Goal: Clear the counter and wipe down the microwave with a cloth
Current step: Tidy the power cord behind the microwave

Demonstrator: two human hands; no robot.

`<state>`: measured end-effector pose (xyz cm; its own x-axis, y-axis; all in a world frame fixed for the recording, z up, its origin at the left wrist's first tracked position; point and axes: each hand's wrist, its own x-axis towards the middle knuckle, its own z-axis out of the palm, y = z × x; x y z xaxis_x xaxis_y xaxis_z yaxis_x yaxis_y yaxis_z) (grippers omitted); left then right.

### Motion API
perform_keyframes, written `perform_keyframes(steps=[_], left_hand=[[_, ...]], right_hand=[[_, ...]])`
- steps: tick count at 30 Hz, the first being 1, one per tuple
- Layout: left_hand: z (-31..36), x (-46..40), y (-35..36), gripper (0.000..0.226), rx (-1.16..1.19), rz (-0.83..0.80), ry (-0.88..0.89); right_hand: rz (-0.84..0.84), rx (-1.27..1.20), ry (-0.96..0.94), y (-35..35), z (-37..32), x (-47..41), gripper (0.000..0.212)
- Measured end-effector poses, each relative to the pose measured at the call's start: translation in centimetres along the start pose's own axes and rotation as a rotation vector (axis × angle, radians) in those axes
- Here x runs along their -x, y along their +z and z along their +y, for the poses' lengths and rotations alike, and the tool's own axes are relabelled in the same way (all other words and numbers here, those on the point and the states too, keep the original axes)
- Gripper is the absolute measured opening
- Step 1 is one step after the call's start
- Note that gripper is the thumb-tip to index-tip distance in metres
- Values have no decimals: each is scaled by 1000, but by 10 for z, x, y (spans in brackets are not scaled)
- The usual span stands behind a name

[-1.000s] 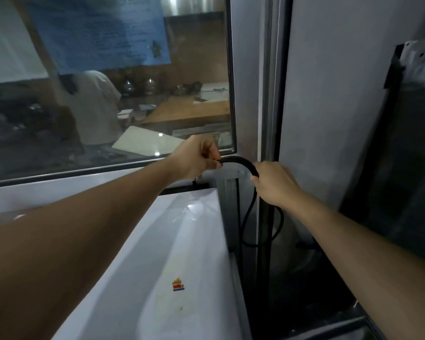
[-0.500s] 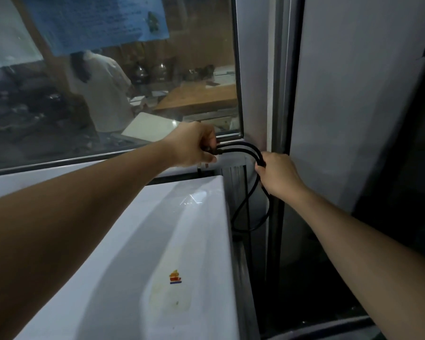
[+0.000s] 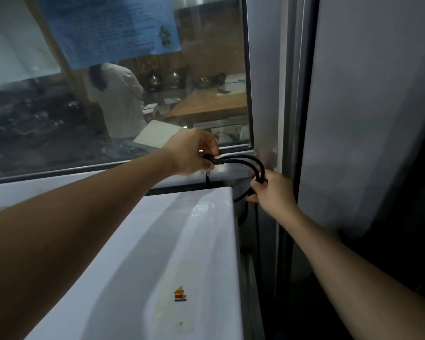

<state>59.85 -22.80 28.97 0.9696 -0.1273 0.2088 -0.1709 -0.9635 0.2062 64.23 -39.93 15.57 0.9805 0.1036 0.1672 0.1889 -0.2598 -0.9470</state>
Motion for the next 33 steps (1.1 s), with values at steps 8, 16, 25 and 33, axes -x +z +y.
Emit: perform_keyframes(steps=[8, 16, 25, 33], left_hand=[[-10, 11, 19, 25, -123, -5, 31], [-18, 17, 21, 25, -106, 23, 28], [-26, 17, 13, 24, -38, 119, 22], [-37, 25, 28, 23, -22, 93, -14]], right_hand=[[-158, -24, 169, 20, 30, 10, 16], [-120, 153, 274, 10, 43, 12, 24], [35, -369, 497, 36, 34, -2, 18], [-214, 16, 469, 36, 61, 8, 29]])
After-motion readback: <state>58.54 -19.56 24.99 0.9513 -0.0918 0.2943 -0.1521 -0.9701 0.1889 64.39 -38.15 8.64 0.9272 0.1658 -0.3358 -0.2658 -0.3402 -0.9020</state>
